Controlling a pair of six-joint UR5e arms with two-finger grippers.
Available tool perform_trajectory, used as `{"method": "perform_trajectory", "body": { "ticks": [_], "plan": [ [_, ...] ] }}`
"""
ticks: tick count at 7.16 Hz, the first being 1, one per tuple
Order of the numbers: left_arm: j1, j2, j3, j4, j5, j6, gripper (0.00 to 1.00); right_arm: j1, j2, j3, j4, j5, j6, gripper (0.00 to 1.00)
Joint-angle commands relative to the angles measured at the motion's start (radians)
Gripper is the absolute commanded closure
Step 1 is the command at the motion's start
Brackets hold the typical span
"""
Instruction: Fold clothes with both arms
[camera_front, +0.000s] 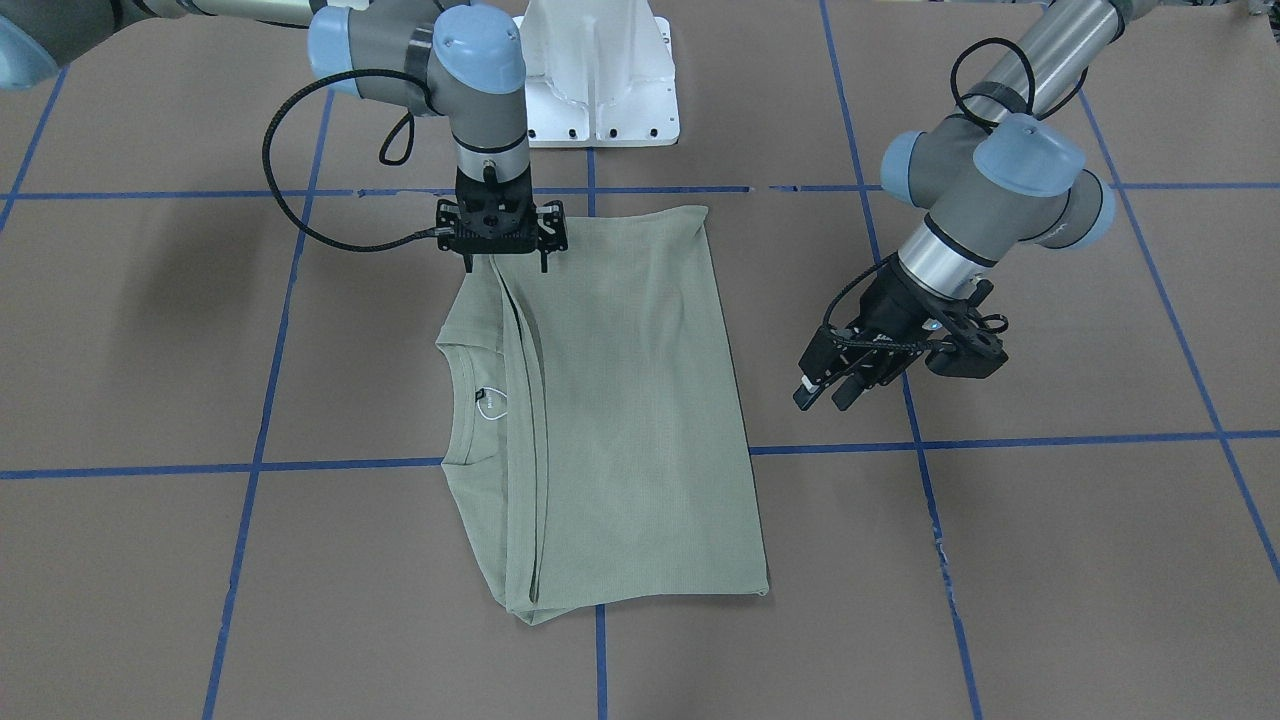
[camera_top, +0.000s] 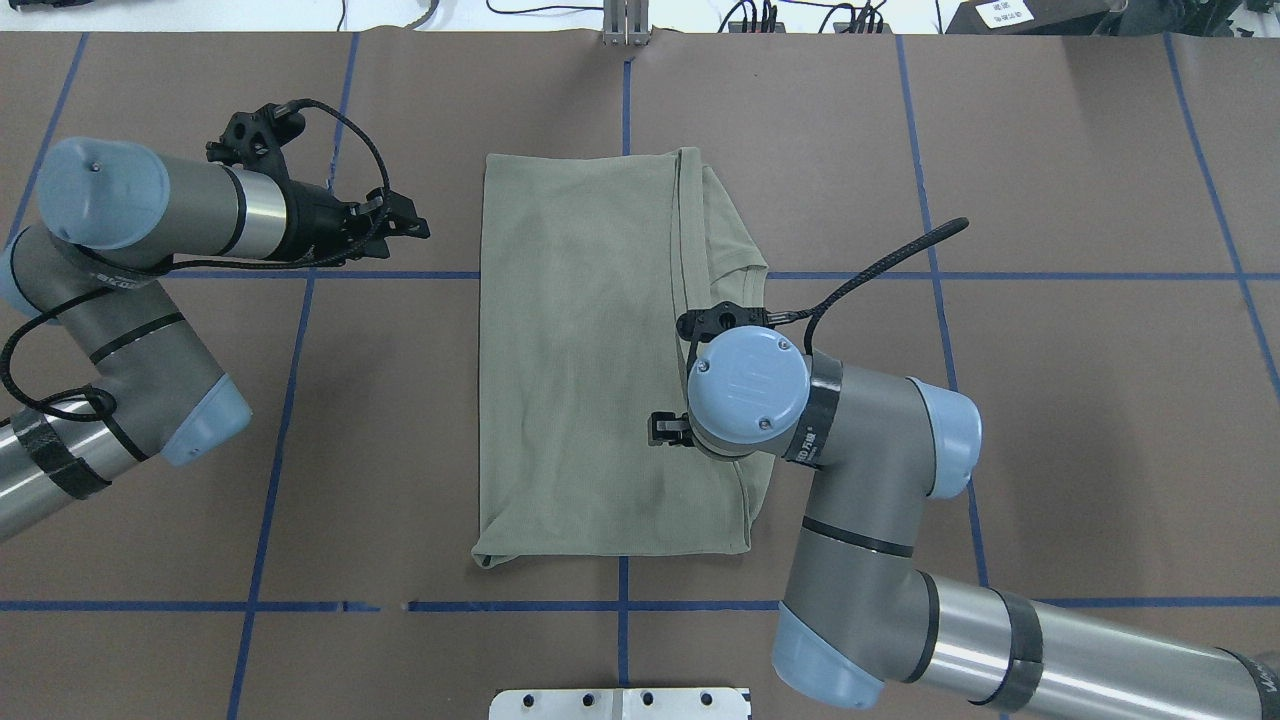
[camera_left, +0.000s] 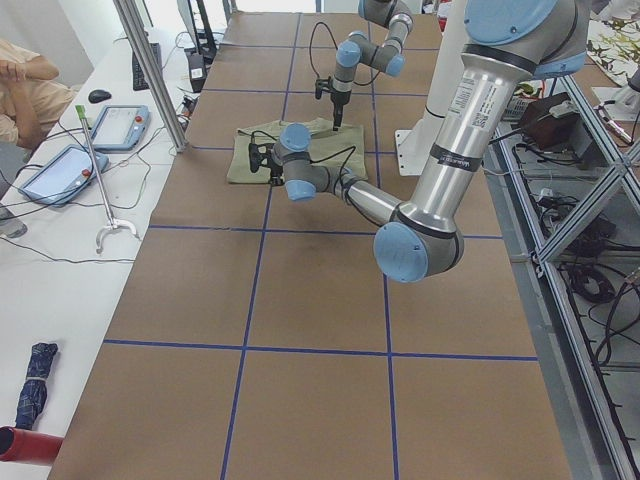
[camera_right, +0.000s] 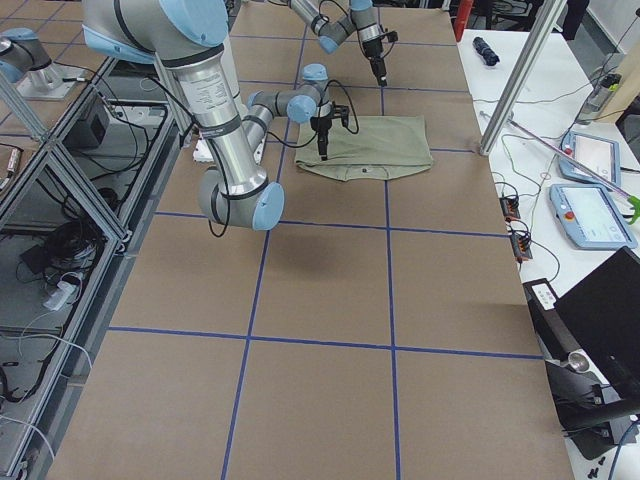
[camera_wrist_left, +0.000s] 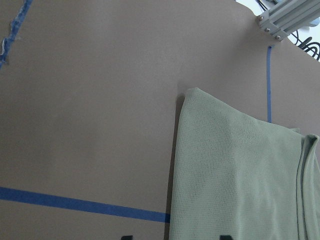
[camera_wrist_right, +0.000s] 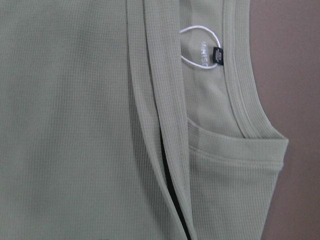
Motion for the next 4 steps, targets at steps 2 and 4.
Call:
{"method": "perform_trajectory", "body": {
  "ticks": [2,4],
  "plan": [
    [0.001,0.000,0.000,0.000,0.000,-0.002,0.34,0.033,0.055,-0.169,0.057,-0.025,-0.086,0.00],
    [0.001,0.002,0.000,0.000,0.002,-0.002,0.34,0.070,0.053,-0.189,0.088,-0.022,-0.132,0.00]
  ]
}}
